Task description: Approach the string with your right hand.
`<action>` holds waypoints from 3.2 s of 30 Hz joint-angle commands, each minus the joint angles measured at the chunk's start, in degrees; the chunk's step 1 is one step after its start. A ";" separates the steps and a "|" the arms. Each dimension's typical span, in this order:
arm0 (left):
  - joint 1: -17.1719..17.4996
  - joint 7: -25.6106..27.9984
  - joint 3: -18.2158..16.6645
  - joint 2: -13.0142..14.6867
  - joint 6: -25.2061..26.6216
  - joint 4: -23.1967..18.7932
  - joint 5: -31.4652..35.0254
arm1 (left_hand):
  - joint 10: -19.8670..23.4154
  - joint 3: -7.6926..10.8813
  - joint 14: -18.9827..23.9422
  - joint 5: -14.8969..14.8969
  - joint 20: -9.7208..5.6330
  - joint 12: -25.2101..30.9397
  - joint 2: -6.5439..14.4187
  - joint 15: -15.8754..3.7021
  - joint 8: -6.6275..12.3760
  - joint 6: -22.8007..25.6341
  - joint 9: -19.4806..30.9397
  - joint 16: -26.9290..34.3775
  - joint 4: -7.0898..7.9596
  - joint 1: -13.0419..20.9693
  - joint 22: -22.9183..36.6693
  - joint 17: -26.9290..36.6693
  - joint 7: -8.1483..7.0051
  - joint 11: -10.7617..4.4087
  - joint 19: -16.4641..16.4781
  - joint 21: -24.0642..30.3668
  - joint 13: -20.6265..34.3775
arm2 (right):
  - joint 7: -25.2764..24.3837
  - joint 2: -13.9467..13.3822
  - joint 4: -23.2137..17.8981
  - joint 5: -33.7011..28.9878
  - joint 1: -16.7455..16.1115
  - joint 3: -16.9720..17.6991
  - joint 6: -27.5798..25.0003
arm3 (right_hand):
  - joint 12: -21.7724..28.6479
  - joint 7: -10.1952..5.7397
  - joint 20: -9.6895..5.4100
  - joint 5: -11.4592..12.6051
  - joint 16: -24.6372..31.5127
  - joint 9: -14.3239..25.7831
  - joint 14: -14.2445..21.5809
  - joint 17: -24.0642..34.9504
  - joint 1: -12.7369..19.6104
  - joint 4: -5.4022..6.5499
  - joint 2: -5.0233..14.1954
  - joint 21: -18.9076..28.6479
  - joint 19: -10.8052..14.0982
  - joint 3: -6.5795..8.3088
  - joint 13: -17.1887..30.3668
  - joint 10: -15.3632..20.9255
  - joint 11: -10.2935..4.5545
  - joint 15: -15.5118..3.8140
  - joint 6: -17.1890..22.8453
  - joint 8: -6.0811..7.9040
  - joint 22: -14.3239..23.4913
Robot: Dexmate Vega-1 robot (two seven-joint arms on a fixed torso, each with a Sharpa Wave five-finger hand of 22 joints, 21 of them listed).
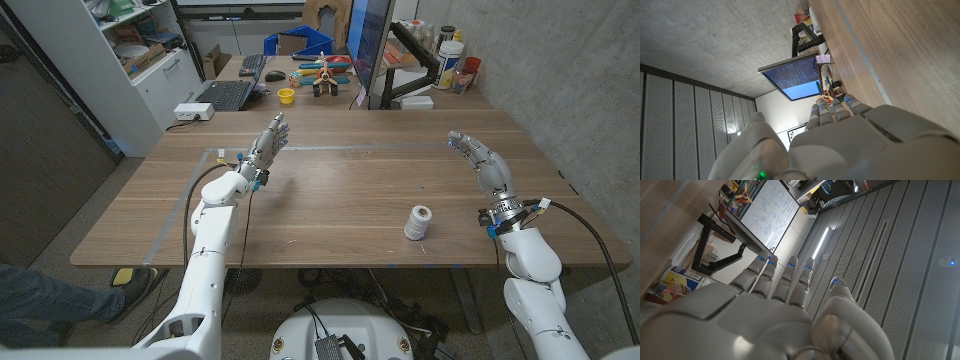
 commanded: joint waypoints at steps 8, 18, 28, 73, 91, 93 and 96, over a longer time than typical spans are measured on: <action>-0.01 -0.10 0.32 -0.24 0.53 0.00 0.82 | -0.10 -0.31 -0.33 -0.12 0.38 -0.17 0.23 0.24 0.06 0.11 0.31 0.03 0.11 0.71 0.26 0.13 0.13 0.24 -0.31 0.02 0.10 | -1.13 0.10 -1.83 -2.49 -2.36 0.15 2.22 | -0.14 -0.05 -1.84 0.25 -0.01 0.21 0.45 0.18 0.68 -0.14 0.08 -0.44 0.40 0.19 0.19 0.61 -0.25 -3.34 0.83 -0.34 0.15; -0.13 -0.22 0.78 -0.34 0.63 -0.28 1.22 | -0.06 -0.38 -0.33 -0.19 0.40 -0.16 0.31 0.25 0.07 0.17 0.31 0.03 0.11 0.81 0.26 0.13 0.12 0.02 -0.45 -0.02 0.10 | -1.52 -0.01 -2.40 -3.59 -3.11 0.49 2.81 | -0.23 -0.04 -1.83 0.24 -0.07 0.21 0.40 0.18 0.70 -0.16 0.07 -0.59 0.48 0.21 0.19 0.59 -0.21 -3.23 0.95 -0.45 0.16; -0.04 -0.19 0.96 -0.35 0.96 -0.74 1.56 | -0.05 -0.48 -0.35 -0.26 0.44 -0.16 0.39 0.24 0.06 0.19 0.32 0.02 0.12 0.91 0.26 0.13 0.10 0.04 -0.52 -0.02 0.10 | -1.80 -0.20 -2.87 -4.76 -3.42 0.83 3.76 | -0.31 -0.06 -1.74 0.25 -0.08 0.21 0.48 0.18 0.77 -0.21 0.07 -0.76 0.51 0.25 0.20 0.60 -0.28 -3.26 1.07 -0.56 0.16; -0.74 -0.03 1.15 -1.05 0.38 0.50 1.61 | 0.00 -0.87 -0.38 -0.51 0.57 -0.14 0.62 0.26 0.04 0.28 0.32 0.03 0.16 1.22 0.26 0.13 0.09 -0.10 -0.73 -0.01 0.10 | -3.17 -0.12 -5.09 -10.43 -5.40 2.01 6.80 | -0.56 -0.35 -1.61 0.25 -0.16 0.23 0.56 0.16 1.08 -0.42 -0.05 -1.37 0.71 0.40 0.21 0.84 -0.49 -3.34 2.11 -0.80 0.19; -0.68 0.09 1.49 -0.72 0.90 -0.11 2.45 | 0.07 -1.03 -0.35 -0.59 0.67 -0.12 0.71 0.20 0.06 0.38 0.32 0.04 0.17 1.34 0.26 0.13 0.01 -0.01 -0.76 0.00 0.10 | -4.94 0.82 -7.50 -17.08 -6.59 3.47 8.49 | -0.68 -0.44 -1.60 0.26 -0.20 0.23 0.55 0.15 1.26 -0.53 -0.09 -1.55 0.74 0.48 0.22 0.83 -0.42 -3.39 2.20 -0.98 0.19; -0.68 0.02 1.55 -0.63 0.99 -0.14 2.55 | 0.08 -1.05 -0.32 -0.60 0.63 -0.12 0.72 0.21 0.05 0.37 0.32 0.06 0.18 1.36 0.26 0.13 -0.05 -0.03 -0.76 0.01 0.10 | -5.37 1.14 -7.82 -18.19 -6.69 3.75 8.64 | -0.72 -0.44 -1.57 0.27 -0.23 0.23 0.50 0.15 1.32 -0.56 -0.12 -1.59 0.73 0.50 0.22 0.78 -0.44 -3.25 2.22 -1.00 0.19; -0.67 -0.03 1.56 -0.67 1.02 -0.07 2.52 | 0.16 -1.08 -0.25 -0.61 0.62 -0.09 0.73 0.20 0.08 0.44 0.32 0.08 0.18 1.37 0.26 0.13 -0.10 0.02 -0.77 0.01 0.10 | -5.55 1.18 -8.10 -18.83 -6.79 3.82 8.77 | -0.76 -0.44 -1.59 0.28 -0.24 0.23 0.47 0.14 1.36 -0.59 -0.14 -1.61 0.73 0.51 0.22 0.73 -0.44 -3.31 2.22 -1.03 0.19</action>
